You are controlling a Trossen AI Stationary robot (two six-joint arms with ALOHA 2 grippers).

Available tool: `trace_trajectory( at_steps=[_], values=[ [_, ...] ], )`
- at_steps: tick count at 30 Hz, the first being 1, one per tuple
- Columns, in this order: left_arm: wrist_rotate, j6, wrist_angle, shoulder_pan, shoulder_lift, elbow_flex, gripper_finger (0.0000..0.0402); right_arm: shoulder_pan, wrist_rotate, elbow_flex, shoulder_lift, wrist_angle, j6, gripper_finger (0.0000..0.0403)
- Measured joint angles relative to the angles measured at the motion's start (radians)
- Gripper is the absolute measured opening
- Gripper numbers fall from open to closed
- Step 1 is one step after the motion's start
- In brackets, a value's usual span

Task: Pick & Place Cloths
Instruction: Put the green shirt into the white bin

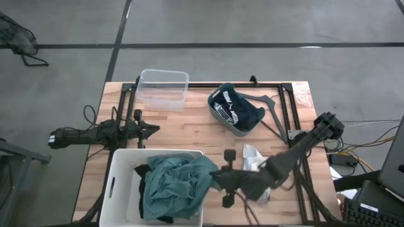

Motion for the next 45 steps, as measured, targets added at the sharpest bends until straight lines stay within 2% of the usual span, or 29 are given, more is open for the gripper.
trace_trajectory(
  at_steps=[7,18,24,31,37,45],
  values=[
    [0.0,0.0,0.0,0.0,0.0,0.0,0.0035,-0.117,-0.232,0.185,0.013,-0.005,-0.101,0.0009],
    [0.0,0.0,0.0,0.0,0.0,0.0,0.0035,-0.245,-0.57,0.55,0.281,-0.014,-0.158,0.0009],
    [0.0,0.0,0.0,0.0,0.001,0.0,0.0035,-0.272,-0.674,0.735,0.452,-0.08,-0.151,0.0009],
    [0.0,0.0,0.0,0.0,0.001,0.0,0.0035,-0.281,-0.687,0.834,0.604,-0.179,-0.085,0.0015],
    [0.0,0.0,0.0,0.0,0.001,0.0,0.0035,-0.282,-0.697,0.845,0.653,-0.219,-0.018,0.0071],
    [0.0,0.0,0.0,0.0,0.001,0.0,0.0035,-0.285,-0.707,0.852,0.643,-0.337,0.037,0.0196]
  ],
)
